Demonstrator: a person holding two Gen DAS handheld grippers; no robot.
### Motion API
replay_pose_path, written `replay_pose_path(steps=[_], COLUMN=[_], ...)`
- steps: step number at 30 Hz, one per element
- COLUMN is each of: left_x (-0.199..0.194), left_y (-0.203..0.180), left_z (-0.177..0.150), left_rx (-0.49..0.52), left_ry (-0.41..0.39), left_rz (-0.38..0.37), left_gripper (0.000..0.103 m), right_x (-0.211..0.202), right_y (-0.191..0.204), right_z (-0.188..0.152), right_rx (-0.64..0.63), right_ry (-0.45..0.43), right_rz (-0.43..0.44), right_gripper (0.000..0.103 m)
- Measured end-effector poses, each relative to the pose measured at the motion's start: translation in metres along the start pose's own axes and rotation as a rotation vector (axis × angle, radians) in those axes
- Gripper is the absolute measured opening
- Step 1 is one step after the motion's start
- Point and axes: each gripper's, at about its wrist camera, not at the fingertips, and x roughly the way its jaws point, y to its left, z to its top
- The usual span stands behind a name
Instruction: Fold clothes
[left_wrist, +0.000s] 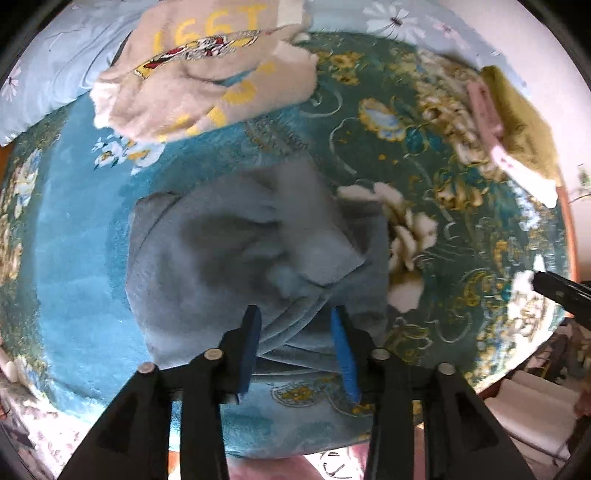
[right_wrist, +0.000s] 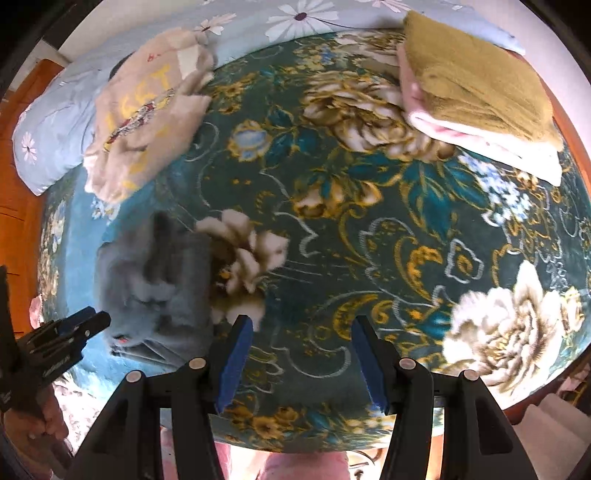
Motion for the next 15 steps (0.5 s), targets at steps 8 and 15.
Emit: replay_pose_path(steps=[8, 15], left_x=[-0.045, -0.079], left_y=[0.115, 0.210], left_z=[0.015, 0.015], left_rx=[-0.158, -0.281], left_ry=[-0.030, -0.035], left_rz=[0.120, 0.210], left_gripper=[0.041, 0.041], right_x=[0.026, 0.077], right_y=[0.077, 0.128], right_z=[0.009, 0.034], right_rx=[0.043, 0.115], right_ry=[0.015, 0.071], right_rz=[0.242, 0.374], right_gripper=[0.062, 0.065])
